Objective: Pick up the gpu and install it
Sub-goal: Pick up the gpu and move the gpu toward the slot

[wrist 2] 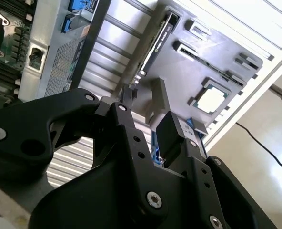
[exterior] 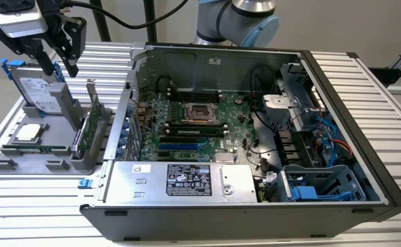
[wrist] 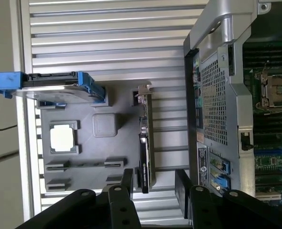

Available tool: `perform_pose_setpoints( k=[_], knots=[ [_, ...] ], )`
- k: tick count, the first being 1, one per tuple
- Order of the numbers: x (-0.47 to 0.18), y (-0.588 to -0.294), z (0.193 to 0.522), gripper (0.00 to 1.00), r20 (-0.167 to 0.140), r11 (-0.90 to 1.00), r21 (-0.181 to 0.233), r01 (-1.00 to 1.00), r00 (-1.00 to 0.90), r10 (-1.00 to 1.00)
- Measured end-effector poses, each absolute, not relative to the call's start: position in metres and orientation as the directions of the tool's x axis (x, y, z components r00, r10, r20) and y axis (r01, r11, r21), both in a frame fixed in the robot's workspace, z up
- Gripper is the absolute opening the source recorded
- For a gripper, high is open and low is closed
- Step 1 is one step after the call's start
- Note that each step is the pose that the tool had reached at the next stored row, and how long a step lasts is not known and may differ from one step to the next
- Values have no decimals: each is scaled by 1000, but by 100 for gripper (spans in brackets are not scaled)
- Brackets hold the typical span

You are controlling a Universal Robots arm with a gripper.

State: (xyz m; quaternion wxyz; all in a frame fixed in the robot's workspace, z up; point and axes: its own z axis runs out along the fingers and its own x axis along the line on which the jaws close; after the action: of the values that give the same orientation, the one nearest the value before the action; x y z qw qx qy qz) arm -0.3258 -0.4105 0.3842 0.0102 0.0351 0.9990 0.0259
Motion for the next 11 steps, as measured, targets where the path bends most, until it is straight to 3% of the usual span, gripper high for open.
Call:
perform_pose_setpoints(
  k=[11],
  knots=[
    [-326, -411, 382, 100, -19, 996, 53, 70, -997, 71]
  ],
)
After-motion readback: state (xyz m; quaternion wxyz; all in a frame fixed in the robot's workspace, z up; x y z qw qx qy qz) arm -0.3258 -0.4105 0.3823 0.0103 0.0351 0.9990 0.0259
